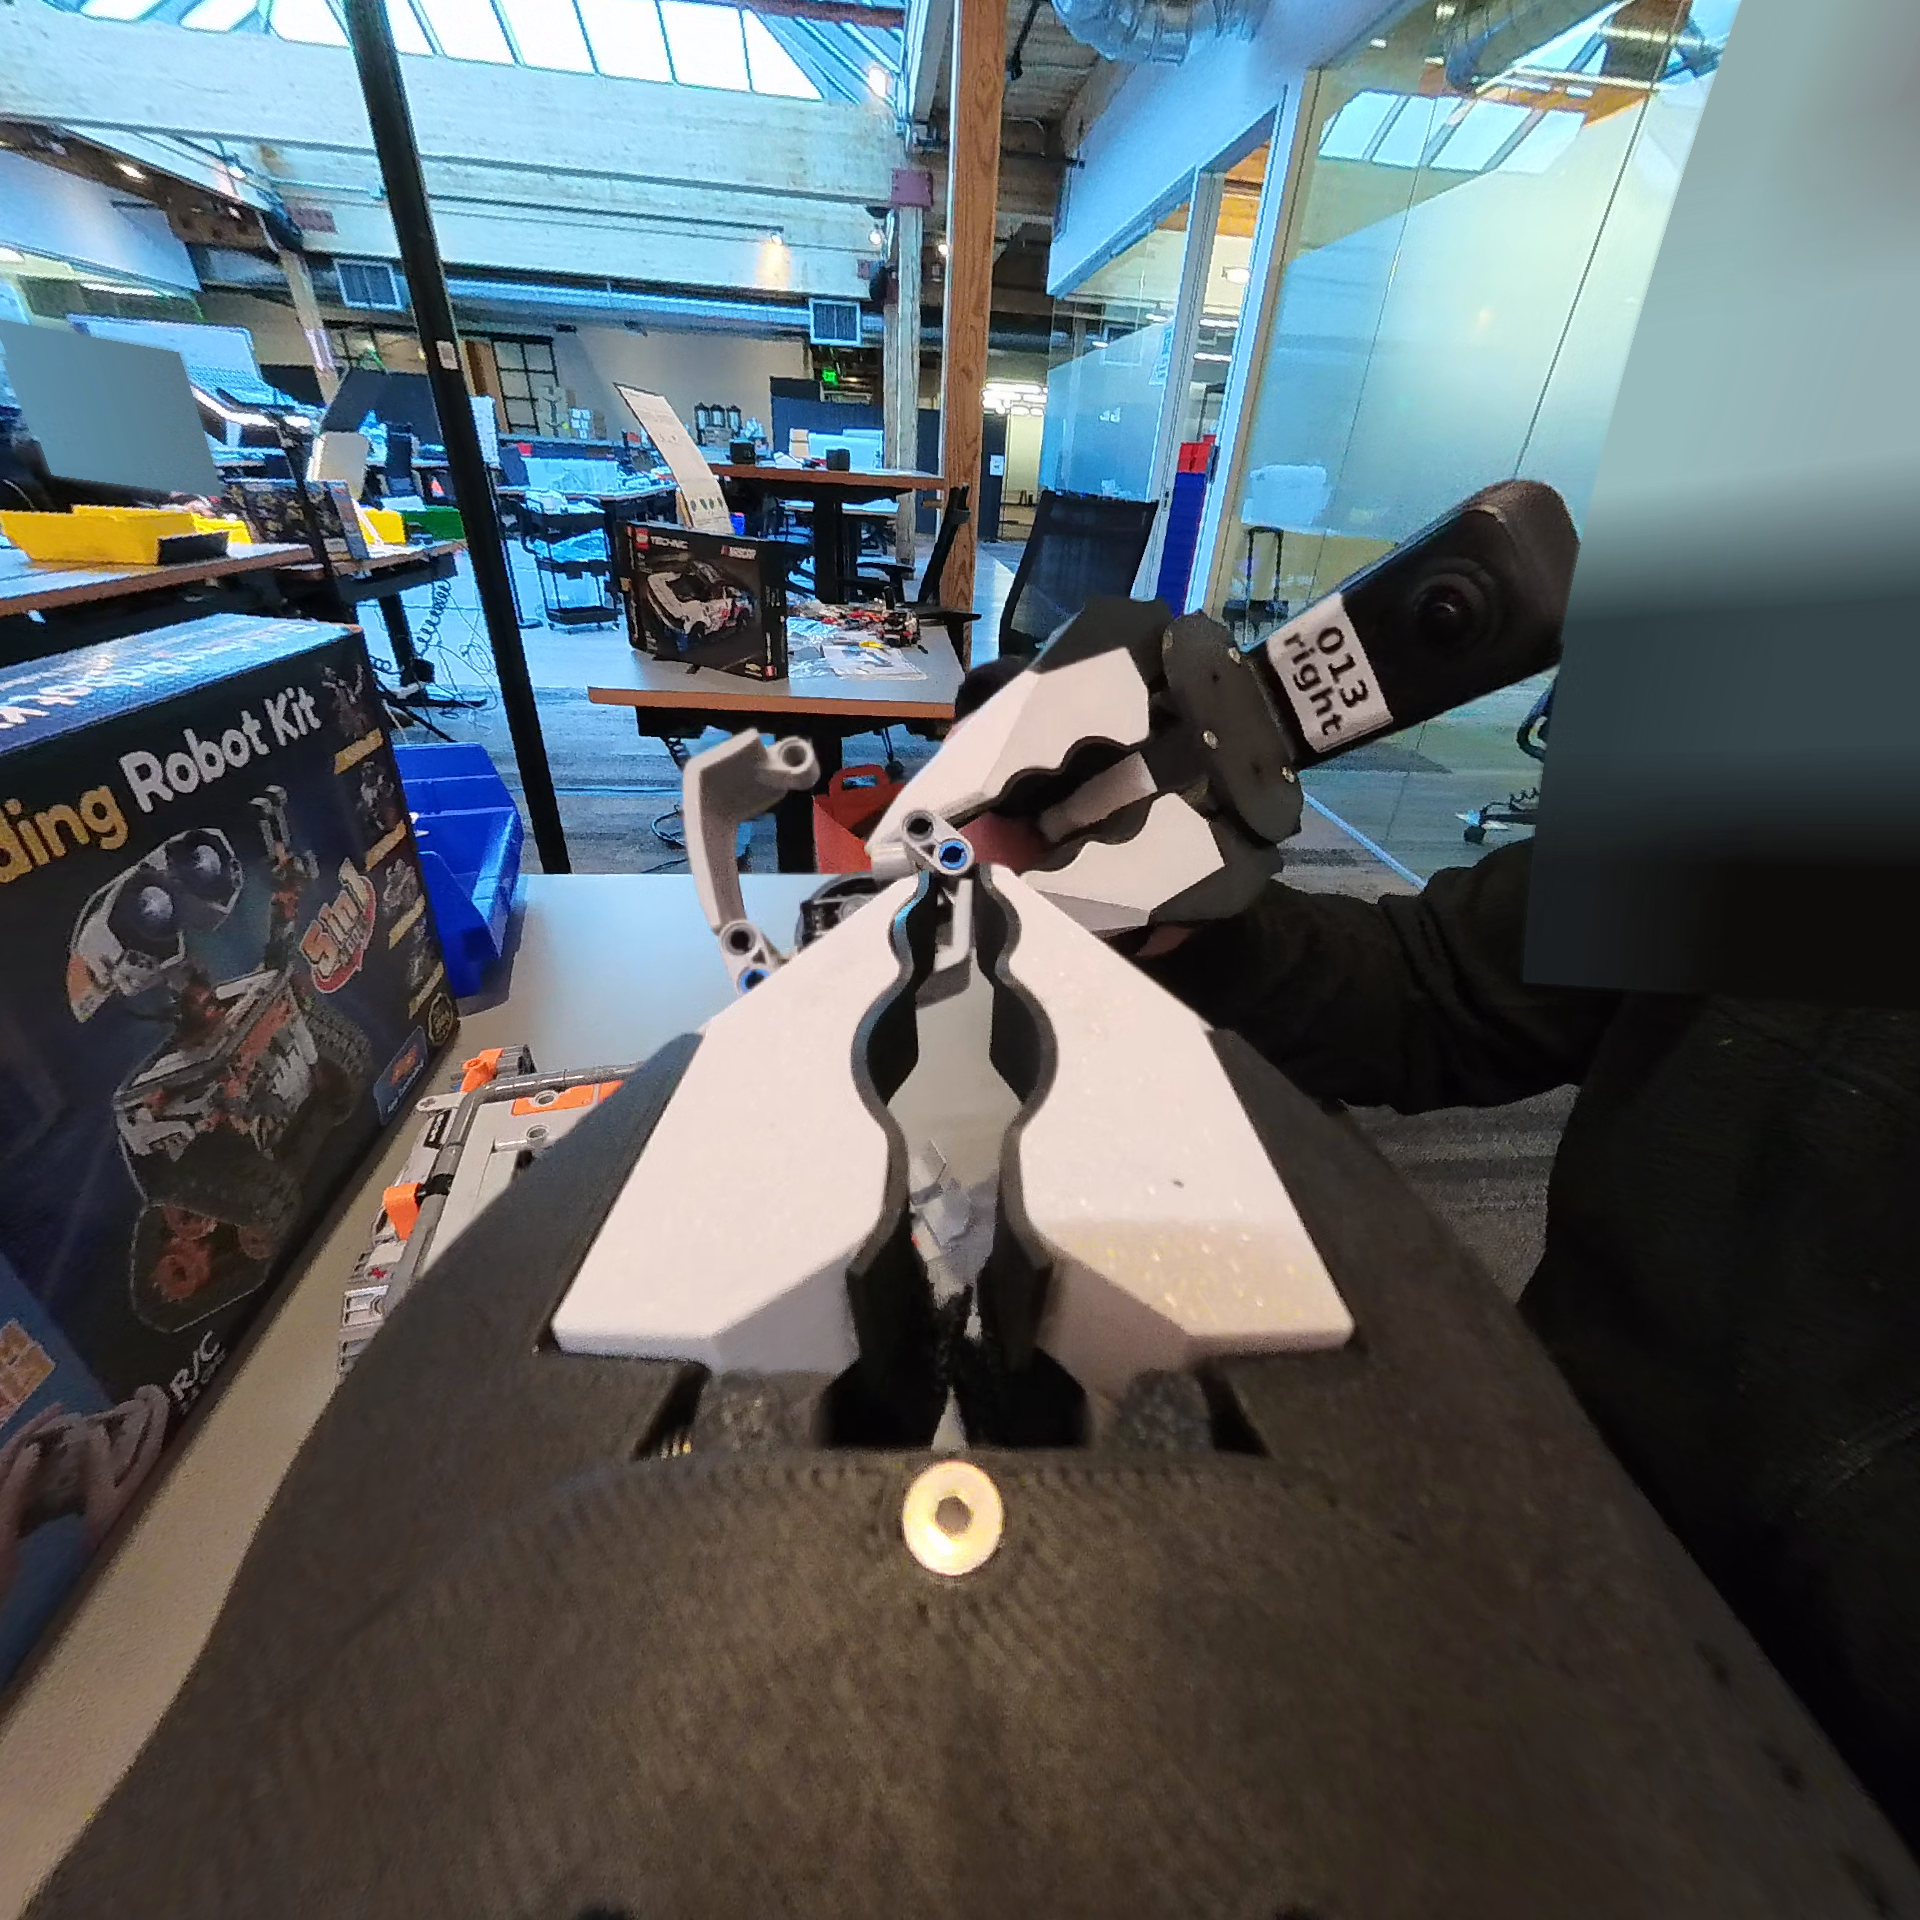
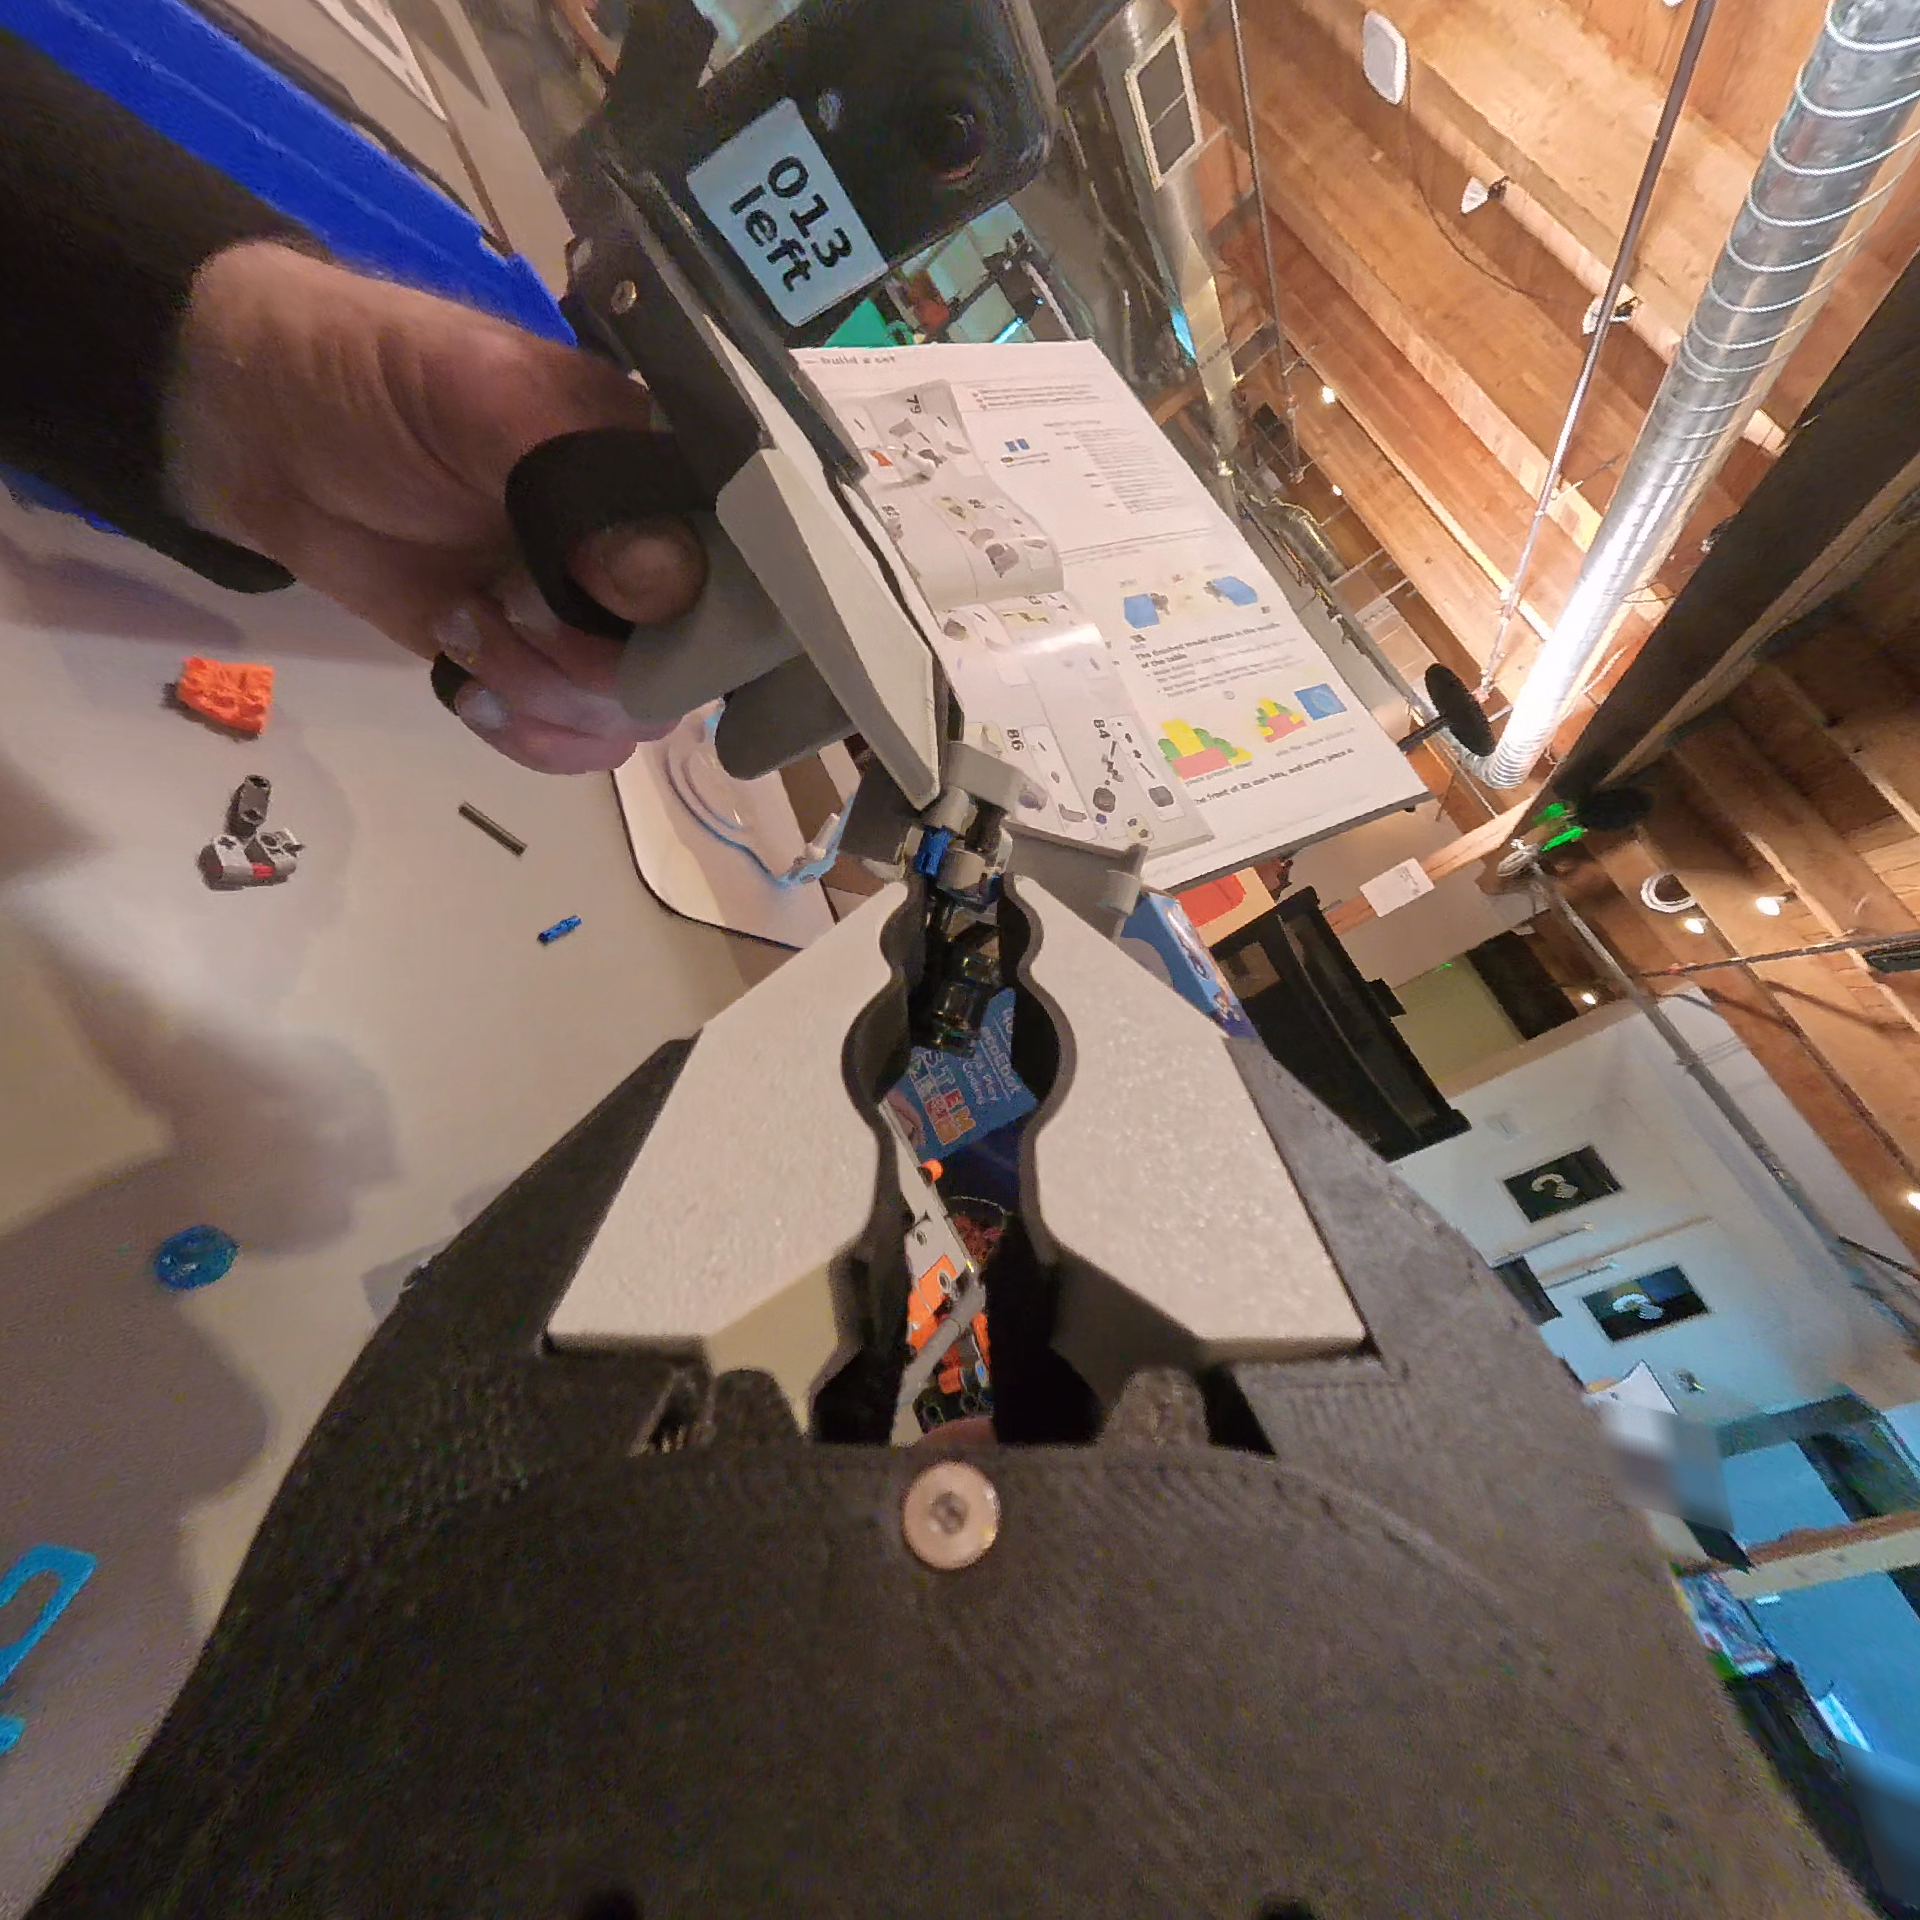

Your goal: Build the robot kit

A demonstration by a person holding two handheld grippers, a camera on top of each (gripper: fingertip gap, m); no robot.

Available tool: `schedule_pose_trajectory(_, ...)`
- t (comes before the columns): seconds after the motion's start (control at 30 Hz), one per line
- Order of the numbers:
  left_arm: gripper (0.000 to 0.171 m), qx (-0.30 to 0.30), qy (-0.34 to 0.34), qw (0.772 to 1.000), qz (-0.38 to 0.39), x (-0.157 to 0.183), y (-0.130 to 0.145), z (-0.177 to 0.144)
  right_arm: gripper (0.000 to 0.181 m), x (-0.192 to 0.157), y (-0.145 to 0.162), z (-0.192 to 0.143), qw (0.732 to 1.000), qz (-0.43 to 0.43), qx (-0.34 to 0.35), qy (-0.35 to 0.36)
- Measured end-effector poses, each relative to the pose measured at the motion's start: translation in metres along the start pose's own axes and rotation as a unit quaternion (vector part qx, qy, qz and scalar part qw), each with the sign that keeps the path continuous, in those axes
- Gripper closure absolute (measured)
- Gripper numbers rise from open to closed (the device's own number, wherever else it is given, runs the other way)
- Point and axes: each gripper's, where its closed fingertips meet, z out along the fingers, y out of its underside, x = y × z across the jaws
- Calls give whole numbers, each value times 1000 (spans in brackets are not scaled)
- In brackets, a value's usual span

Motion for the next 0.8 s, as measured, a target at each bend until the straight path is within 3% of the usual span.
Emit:
schedule_pose_trajectory(0.33,168,-8,31,999,11,9,0,-2,172,-2,-4,-5,997,53,41,-45)
schedule_pose_trajectory(0.8,168,45,61,997,-28,11,-10,-5,174,2,-11,-10,999,8,46,-8)
